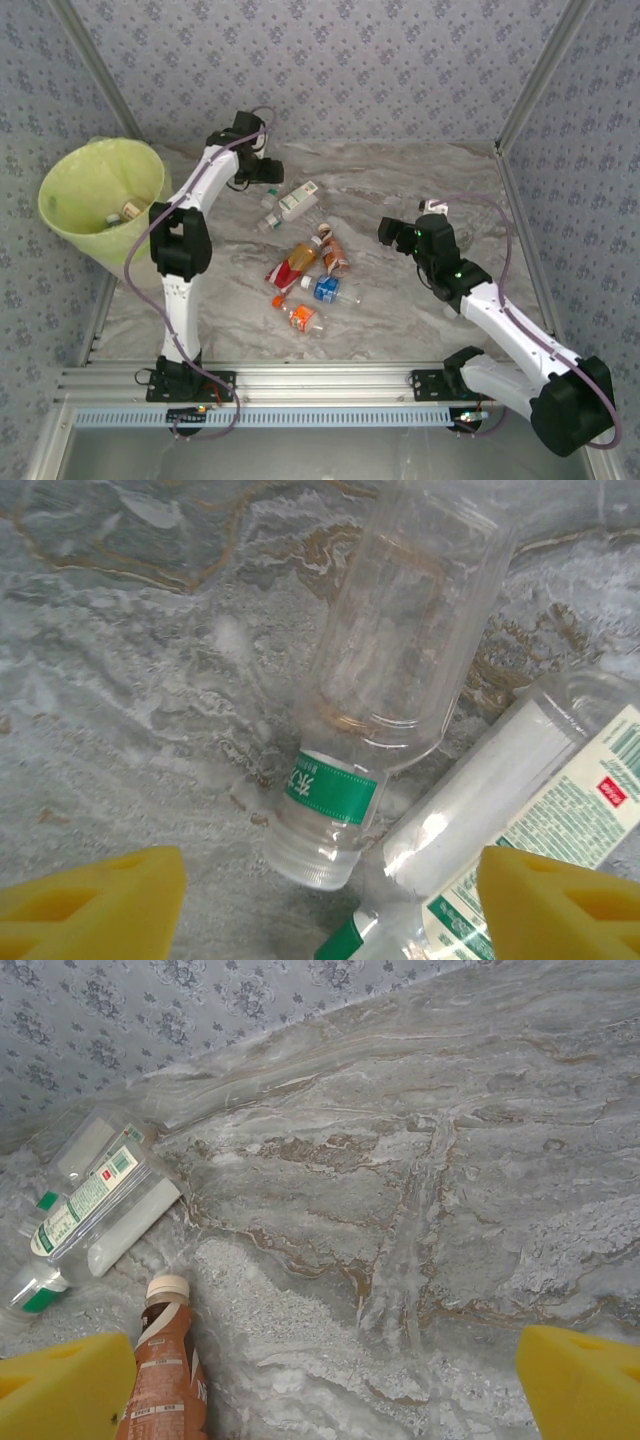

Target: Put the plastic bottles in the bin

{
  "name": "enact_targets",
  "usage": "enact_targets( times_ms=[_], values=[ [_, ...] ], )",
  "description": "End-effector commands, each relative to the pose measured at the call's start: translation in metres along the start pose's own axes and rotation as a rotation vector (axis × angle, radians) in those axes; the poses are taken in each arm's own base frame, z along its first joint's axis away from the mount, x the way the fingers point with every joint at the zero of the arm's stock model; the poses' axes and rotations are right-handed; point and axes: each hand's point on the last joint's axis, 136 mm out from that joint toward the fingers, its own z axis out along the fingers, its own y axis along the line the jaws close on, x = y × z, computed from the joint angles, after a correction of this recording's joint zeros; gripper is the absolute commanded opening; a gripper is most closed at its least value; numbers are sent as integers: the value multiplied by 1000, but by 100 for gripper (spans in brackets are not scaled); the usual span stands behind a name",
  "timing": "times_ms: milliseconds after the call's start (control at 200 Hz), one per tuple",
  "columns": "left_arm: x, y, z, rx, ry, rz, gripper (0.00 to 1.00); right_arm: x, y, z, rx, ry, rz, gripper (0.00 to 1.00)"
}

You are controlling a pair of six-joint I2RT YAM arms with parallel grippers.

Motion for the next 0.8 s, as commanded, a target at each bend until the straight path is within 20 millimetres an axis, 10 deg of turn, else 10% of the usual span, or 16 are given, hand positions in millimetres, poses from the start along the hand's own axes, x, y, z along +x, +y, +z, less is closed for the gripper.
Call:
enact_targets(
  times_ms=[0,495,795],
  values=[
    [2,-4,7,11,37,44,72,-5,-3,-7,22,-14,20,100],
    [31,2,78,28,159,67,58,-10,-9,-17,47,-31,19,100],
    [31,1,79,36,155,87,45,-9,-13,-21,56,-32,26,100]
  ],
)
